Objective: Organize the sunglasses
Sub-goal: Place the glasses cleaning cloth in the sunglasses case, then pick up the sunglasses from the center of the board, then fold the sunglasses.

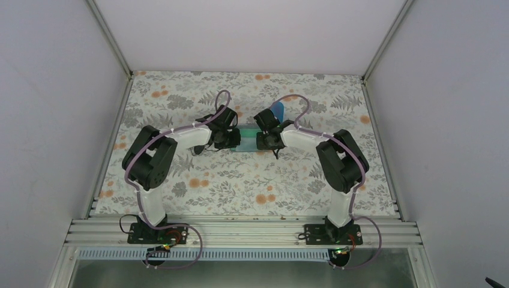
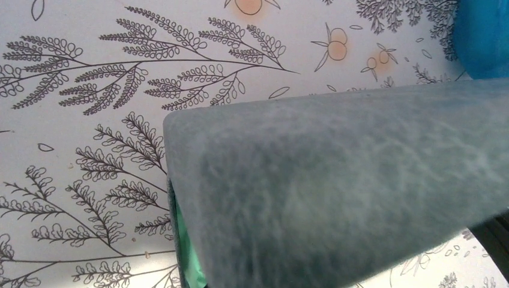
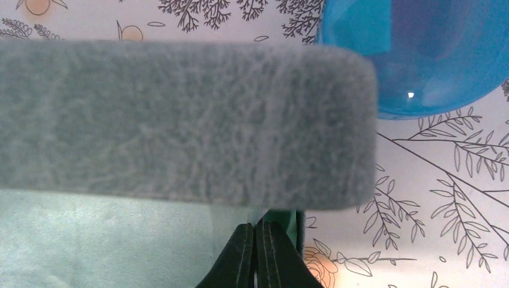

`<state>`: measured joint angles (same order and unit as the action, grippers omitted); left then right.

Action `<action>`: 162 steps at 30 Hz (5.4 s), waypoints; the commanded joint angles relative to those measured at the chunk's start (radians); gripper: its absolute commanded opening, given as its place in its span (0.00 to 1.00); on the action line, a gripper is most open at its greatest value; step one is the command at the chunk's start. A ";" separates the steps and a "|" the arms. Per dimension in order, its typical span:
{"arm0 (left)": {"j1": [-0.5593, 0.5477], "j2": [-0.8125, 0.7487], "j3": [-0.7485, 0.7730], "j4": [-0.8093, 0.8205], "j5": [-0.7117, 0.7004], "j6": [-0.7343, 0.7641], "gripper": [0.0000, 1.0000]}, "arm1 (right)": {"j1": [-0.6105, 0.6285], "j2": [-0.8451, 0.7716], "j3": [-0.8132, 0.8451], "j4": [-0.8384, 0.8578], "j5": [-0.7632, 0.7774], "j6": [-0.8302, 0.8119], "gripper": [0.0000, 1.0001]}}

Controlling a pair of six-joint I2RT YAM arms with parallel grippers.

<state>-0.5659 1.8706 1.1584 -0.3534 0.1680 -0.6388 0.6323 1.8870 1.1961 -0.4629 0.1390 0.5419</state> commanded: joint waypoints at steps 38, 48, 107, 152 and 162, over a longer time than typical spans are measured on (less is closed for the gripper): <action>-0.005 0.047 -0.022 0.109 0.075 -0.020 0.10 | -0.008 0.040 0.038 0.043 -0.046 -0.070 0.15; -0.009 0.049 -0.041 0.052 -0.030 -0.019 0.12 | -0.008 0.053 0.023 0.039 0.035 -0.063 0.53; 0.396 -0.211 -0.303 0.034 -0.134 0.022 0.03 | -0.019 -0.363 -0.178 0.080 -0.066 -0.025 0.60; 0.120 -0.898 -0.475 1.232 0.466 1.161 0.03 | -0.152 -0.626 -0.160 0.612 -1.153 0.283 0.76; 0.120 -0.896 -0.419 1.116 0.702 1.297 0.02 | -0.141 -0.579 -0.153 0.668 -1.268 0.346 0.71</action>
<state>-0.4454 0.9878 0.6846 0.8089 0.7048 0.5514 0.4835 1.2926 1.0481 0.1467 -1.0473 0.8379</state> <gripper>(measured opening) 0.029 0.735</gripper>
